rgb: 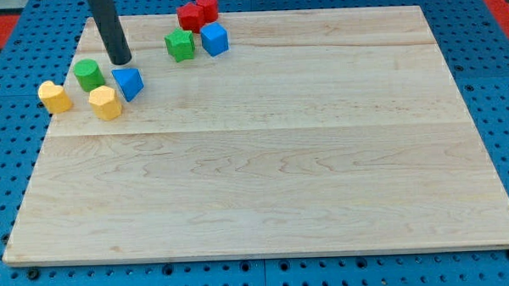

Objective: Move the red star to the top left of the board

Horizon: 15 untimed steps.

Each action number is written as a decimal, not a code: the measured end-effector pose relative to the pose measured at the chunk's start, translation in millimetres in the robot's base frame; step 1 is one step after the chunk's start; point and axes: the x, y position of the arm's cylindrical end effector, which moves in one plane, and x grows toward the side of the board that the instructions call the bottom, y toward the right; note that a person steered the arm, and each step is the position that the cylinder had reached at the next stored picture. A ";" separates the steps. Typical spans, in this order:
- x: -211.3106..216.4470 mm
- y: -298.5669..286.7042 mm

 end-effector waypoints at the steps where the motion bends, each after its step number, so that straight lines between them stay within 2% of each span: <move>1: 0.7 -3.9; 3: 2.2 -1.2; 6: 14.2 213.9; 7: -18.0 266.7; 8: -48.1 289.5; 9: -99.2 289.7; 11: -105.5 286.9; 12: -105.2 267.4; 13: -103.8 189.5; 15: -94.0 156.2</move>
